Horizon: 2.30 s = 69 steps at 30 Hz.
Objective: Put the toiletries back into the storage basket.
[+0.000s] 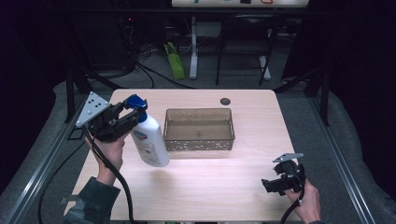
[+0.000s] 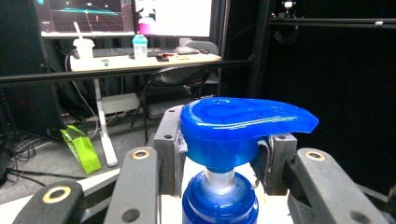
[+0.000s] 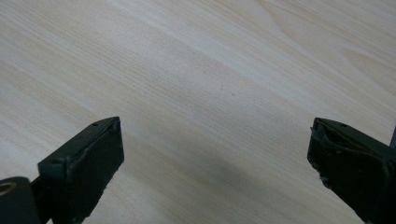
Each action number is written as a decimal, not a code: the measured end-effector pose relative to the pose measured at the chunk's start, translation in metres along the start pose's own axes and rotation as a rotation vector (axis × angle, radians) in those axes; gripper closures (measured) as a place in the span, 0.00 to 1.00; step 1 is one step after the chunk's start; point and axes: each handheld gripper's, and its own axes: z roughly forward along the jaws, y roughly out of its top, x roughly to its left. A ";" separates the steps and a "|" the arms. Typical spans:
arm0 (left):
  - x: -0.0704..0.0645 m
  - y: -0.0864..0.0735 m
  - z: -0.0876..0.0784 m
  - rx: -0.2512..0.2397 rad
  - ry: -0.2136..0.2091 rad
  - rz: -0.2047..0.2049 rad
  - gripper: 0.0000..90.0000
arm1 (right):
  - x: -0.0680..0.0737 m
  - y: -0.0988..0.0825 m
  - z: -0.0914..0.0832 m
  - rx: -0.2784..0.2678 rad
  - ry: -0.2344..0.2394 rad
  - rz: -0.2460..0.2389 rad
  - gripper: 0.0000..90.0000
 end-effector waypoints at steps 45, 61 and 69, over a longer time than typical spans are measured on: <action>-0.006 0.054 0.030 -0.060 0.025 0.027 0.65 | -0.001 -0.002 0.000 0.012 -0.012 -0.002 0.04; -0.013 0.056 0.057 -0.066 0.033 0.021 0.65 | 0.001 -0.002 0.001 0.012 -0.020 -0.013 0.04; -0.017 0.054 0.069 -0.067 0.036 0.011 0.65 | 0.001 -0.002 0.001 0.013 -0.018 -0.014 0.04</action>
